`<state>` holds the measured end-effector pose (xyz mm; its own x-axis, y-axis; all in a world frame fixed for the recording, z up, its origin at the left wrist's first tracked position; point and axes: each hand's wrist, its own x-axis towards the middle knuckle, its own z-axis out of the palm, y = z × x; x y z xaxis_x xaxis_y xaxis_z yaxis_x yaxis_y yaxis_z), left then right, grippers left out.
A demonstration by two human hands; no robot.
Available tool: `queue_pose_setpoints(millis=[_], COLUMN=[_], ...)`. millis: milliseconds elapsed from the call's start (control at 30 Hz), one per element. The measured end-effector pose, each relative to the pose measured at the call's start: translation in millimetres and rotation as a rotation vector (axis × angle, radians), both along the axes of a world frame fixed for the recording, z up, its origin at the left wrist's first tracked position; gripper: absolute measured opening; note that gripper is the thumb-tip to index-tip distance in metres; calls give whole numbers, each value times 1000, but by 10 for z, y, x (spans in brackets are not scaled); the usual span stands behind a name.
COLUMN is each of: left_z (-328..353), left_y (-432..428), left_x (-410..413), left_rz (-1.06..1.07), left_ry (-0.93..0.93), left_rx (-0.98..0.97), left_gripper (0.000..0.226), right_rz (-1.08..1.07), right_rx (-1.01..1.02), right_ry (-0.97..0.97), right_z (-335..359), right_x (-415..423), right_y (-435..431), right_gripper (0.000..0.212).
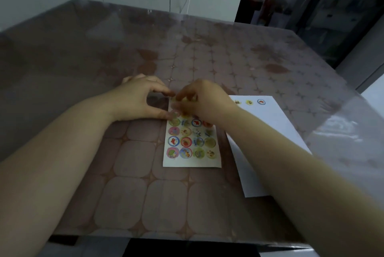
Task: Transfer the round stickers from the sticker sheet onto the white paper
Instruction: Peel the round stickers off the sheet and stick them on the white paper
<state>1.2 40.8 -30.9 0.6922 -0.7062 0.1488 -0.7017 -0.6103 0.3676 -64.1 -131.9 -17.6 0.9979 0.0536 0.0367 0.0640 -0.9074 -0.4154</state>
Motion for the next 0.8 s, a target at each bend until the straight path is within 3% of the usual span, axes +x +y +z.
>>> queue_pose_setpoints(millis=[233,400,667,800], left_z=[-9,-14,-18,-11], left_y=[-7,-54,-50,-60], left_x=[4,-25,-68,-84], left_rz=[-9,58,92,92], left_ry=[17,8,40,13], left_rx=[26,8,66,139], left_gripper=[84,82,87,80], right_rz=[-104,-127,-116,-115], right_rx=[126,132,176,204], right_ry=[-75,-69,-97,-111], right_z=[-89,-125,-164,-126], right_x=[23,21,-1,-40], right_y=[73,43,67,5], right_gripper=[16,25,14,25])
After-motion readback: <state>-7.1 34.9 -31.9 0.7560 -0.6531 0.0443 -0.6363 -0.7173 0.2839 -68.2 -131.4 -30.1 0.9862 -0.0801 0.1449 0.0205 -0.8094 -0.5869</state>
